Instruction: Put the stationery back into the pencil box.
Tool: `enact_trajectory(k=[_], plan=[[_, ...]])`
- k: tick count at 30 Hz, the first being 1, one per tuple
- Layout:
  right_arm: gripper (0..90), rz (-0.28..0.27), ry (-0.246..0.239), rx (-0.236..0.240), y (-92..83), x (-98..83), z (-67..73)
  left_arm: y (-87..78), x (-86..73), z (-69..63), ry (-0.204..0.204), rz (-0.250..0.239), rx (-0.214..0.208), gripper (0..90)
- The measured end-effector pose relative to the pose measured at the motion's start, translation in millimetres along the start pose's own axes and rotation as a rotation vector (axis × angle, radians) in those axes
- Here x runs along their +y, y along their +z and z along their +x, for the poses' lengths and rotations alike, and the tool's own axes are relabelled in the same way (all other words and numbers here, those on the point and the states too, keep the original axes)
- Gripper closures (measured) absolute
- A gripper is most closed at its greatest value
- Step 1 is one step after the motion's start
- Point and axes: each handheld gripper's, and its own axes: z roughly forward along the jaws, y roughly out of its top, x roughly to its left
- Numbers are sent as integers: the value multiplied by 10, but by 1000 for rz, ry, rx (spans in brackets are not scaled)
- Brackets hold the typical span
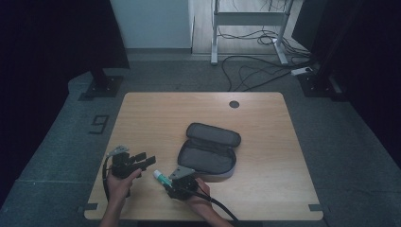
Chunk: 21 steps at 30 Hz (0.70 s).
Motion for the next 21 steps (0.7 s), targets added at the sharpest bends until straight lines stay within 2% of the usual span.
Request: enact_trajectory(k=[5, 9, 16, 21], plan=[[572, 26, -5, 10, 30, 9, -5, -15, 3, 31, -6, -2, 2, 393], [624, 45, -8, 7, 55, 8, -13, -32, 3, 45, -13, -6, 4, 393], [648, 73, -24, 5, 54, 10, -26, -26, 0, 48, -15, -6, 1, 393], [651, 61, -27, 9, 12, 12, -34, -22, -1, 50, -13, -4, 1, 393]])
